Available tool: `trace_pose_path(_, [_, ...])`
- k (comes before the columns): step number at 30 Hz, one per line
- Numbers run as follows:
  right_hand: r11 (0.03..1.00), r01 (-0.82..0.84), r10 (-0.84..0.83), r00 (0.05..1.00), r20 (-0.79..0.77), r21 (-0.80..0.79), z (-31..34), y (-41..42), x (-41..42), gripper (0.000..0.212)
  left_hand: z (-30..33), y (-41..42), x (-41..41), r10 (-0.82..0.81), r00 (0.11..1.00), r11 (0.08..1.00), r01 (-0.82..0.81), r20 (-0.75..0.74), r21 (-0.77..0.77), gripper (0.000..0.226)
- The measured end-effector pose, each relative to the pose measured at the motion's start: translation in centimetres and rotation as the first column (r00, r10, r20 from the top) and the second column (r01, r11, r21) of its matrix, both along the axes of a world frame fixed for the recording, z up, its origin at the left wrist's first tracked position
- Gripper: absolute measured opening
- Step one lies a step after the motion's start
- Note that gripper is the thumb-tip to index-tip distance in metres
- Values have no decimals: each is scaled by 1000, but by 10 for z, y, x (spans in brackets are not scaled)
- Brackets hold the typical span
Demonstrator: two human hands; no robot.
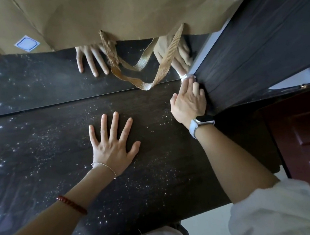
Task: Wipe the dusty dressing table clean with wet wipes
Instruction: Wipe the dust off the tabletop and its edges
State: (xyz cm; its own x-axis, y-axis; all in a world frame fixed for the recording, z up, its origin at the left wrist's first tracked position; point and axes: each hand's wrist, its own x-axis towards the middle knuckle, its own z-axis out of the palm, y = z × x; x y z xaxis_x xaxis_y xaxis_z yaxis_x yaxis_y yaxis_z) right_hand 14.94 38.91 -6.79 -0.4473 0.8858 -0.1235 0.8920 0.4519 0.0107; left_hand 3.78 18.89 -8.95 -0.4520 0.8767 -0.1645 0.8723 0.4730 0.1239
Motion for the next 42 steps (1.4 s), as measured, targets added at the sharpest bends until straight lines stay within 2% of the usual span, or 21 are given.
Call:
trace_pose_path(2, [1000,14,-13,999,44,-22,3,0,-4,63,0,0,0,3,1000,1000,-3,5,-9,68])
trace_pose_path(5, [999,38,-38,999,23,-24,11,-6,1,64,4,1,1,11,1000,999,-11,25,-33,72])
trace_pose_path(12, [994,65,-56,993,106,-83,14,-69,58,66,4,0,0,5,1000,1000,-5,30,-21,70])
trace_pose_path(17, [992,54,-55,998,-8,-117,3,-57,39,71,4,1,1,1,1000,1000,-1,26,-21,70])
trace_pose_path(23, [995,-3,-20,972,-235,-100,-16,-12,11,60,3,0,0,8,1000,1000,-8,13,-20,70])
trace_pose_path(24, [994,-59,32,965,-262,-95,-16,-17,15,58,2,0,0,9,1000,1000,-8,17,-24,70])
trace_pose_path(26, [947,-313,275,907,-321,-74,-12,-58,33,56,2,-1,0,1,999,999,0,32,-36,70])
trace_pose_path(28, [786,-599,538,785,-308,-152,-6,-120,59,57,1,-1,-1,0,999,1000,0,32,-20,67])
trace_pose_path(29, [701,-682,623,728,-288,-208,-2,-135,72,57,1,-1,-1,-2,1000,1000,2,30,-10,65])
trace_pose_path(30, [665,-716,660,697,-282,-213,-2,-130,81,56,1,-1,0,-3,1000,1000,4,31,-12,64])
trace_pose_path(31, [697,-693,649,719,-249,-182,-4,-113,82,54,1,-1,0,-1,999,1000,2,32,-17,64])
trace_pose_path(32, [788,-594,560,800,-214,-163,-5,-89,75,53,1,-1,0,3,999,1000,-2,33,-21,64])
trace_pose_path(34, [958,-271,250,949,-193,-90,-1,-33,52,56,2,-1,0,10,999,1000,-9,34,-16,63])
trace_pose_path(35, [979,-175,154,972,-176,-105,-1,-22,44,57,3,-1,0,12,999,1000,-12,35,-16,63])
trace_pose_path(36, [976,-181,160,974,-160,-124,-8,-30,42,57,3,-2,0,13,999,1000,-12,42,-23,63])
trace_pose_path(37, [952,-277,255,953,-165,-129,-10,-54,46,57,4,-1,0,10,998,999,-8,54,-33,64])
trace_pose_path(38, [887,-435,406,895,-185,-156,-10,-88,56,58,4,-2,-1,10,998,999,-8,65,-40,64])
trace_pose_path(40, [668,-713,673,701,-236,-212,-1,-149,86,58,4,-1,-2,12,997,999,-8,81,-50,65])
trace_pose_path(41, [593,-774,740,633,-227,-224,3,-158,99,58,5,-1,-1,7,996,998,-2,87,-58,64])
trace_pose_path(42, [557,-809,783,586,-207,-188,1,-149,105,57,5,0,-1,8,996,998,-3,92,-63,62])
